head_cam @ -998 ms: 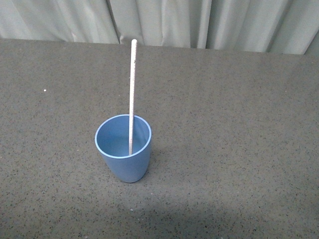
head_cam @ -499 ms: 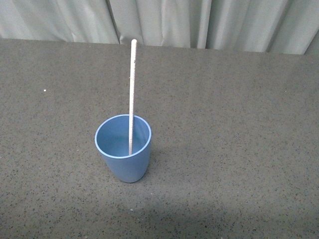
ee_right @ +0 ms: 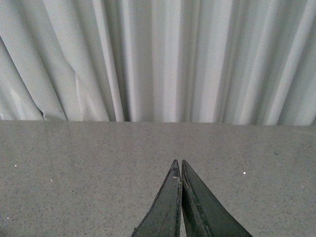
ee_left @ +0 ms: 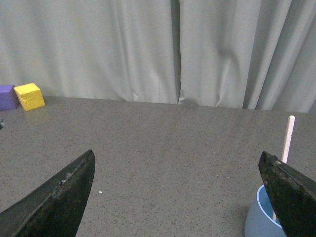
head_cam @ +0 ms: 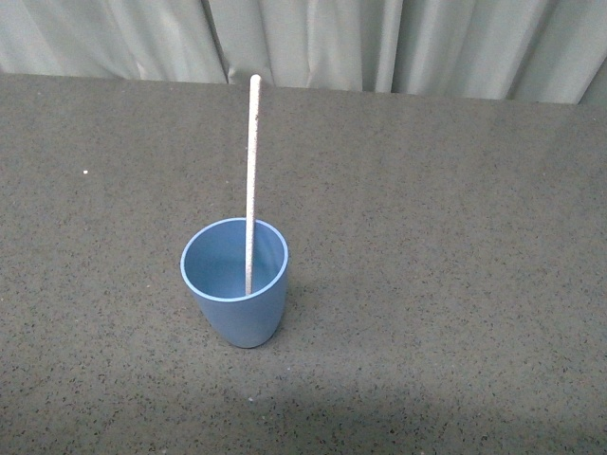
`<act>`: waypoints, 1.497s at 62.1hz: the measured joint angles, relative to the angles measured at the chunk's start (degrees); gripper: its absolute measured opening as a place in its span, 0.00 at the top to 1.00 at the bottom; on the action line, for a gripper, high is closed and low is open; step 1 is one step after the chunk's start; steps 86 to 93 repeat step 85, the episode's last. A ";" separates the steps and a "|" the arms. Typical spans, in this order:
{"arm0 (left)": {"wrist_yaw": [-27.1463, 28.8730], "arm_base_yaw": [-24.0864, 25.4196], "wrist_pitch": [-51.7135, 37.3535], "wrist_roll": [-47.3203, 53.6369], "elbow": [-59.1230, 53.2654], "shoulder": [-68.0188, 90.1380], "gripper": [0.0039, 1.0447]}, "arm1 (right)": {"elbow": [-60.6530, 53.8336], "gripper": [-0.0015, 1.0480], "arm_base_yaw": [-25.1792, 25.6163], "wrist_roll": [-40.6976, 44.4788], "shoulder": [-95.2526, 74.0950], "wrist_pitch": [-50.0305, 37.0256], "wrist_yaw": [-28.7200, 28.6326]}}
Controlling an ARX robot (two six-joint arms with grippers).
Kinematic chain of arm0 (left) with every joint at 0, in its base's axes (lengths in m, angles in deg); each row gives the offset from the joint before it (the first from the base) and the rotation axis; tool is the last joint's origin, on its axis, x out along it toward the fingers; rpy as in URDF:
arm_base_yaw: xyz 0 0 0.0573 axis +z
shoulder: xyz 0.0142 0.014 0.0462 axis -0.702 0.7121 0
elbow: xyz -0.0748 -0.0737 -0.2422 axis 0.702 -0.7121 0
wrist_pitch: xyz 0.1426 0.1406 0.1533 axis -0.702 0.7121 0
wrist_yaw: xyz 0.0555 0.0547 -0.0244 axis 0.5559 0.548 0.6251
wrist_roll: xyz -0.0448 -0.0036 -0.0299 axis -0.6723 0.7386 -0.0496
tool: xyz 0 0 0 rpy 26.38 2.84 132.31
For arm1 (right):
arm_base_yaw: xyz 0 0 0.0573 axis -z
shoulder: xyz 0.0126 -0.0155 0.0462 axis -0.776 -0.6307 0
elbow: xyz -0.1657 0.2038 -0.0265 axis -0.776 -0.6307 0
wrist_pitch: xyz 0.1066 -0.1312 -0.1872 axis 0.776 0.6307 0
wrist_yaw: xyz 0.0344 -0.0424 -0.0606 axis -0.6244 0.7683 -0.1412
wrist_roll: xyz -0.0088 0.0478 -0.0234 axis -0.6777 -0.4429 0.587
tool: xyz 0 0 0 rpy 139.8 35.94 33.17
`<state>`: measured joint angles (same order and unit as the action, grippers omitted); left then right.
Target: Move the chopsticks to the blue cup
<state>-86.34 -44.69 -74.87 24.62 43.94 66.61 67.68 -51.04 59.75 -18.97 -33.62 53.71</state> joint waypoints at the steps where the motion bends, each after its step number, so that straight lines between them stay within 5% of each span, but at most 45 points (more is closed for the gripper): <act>1: 0.00 0.00 0.00 0.00 0.00 0.00 0.06 | 0.00 0.99 0.00 0.00 0.33 0.33 0.00; 13: 0.00 0.00 0.00 0.00 0.00 0.00 0.06 | 0.00 0.99 0.00 0.00 3.26 3.23 0.00; 20: 0.00 0.00 0.00 0.00 0.00 0.00 0.06 | 0.04 0.99 0.00 0.07 10.75 12.72 -0.13; 34: 0.00 0.00 0.00 0.00 0.00 -0.02 0.06 | 0.04 0.98 0.00 0.15 12.96 13.31 -0.13; 65: 0.00 0.00 0.00 0.00 0.00 -0.02 0.06 | 0.04 0.08 0.00 0.11 12.96 13.31 -0.15; 93: 0.00 0.00 0.00 0.00 0.00 -0.02 0.06 | 0.04 0.09 0.00 0.09 12.96 13.31 -0.15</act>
